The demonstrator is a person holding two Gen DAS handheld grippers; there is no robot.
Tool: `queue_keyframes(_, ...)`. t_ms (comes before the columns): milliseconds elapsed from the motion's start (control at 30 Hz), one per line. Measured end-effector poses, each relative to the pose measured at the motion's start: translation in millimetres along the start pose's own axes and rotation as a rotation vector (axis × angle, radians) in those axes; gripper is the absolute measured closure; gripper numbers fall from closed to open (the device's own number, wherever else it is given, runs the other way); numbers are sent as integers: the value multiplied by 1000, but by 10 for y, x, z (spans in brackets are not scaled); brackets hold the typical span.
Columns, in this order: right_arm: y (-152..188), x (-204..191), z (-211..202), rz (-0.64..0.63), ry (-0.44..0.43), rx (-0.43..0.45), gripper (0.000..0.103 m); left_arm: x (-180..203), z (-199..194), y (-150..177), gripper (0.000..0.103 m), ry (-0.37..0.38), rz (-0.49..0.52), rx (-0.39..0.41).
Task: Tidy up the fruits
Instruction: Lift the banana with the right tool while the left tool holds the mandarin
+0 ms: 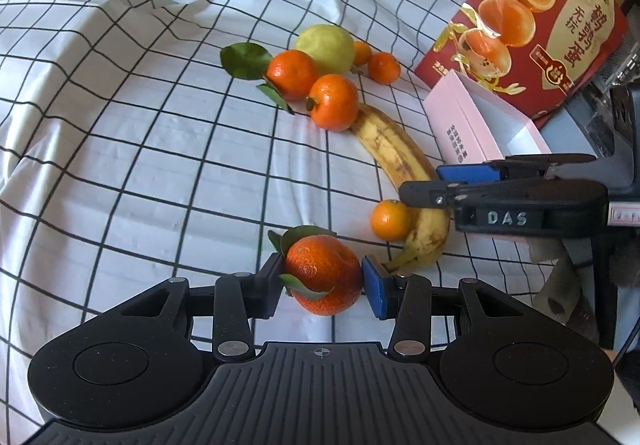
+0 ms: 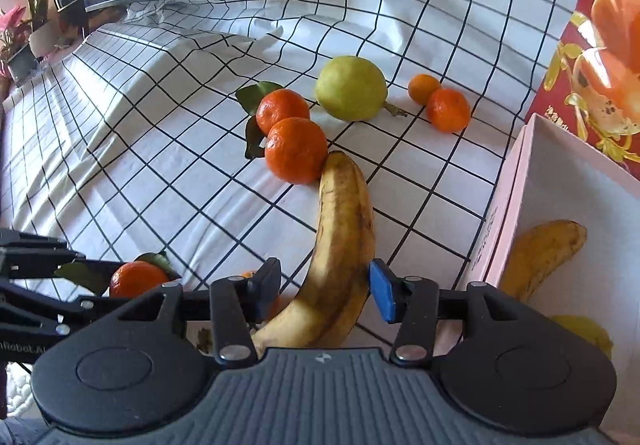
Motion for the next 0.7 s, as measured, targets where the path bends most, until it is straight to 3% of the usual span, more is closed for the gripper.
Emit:
queue_keyframes(300,129,-128,-48,2,64,47,55,57,3,23,56,-3,8,-2)
queue_keyframes(500,248,-186,-158,17,43,54,58,79,10,27,55,-3,11,0)
queue_keyframes(700,303,-141,-175,206,53,100,58,79,2,41,56,3,8,4)
Point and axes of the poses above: each gripper's, at about its wrist camera, not at the fingertips, and z roughly the way its jaws point, x to its right, y to its underside, the point moved 3 cm from there along z, roughly the way its jaws point, and after that the axes turned 9 degrees about -y, right-handed, at the moved point
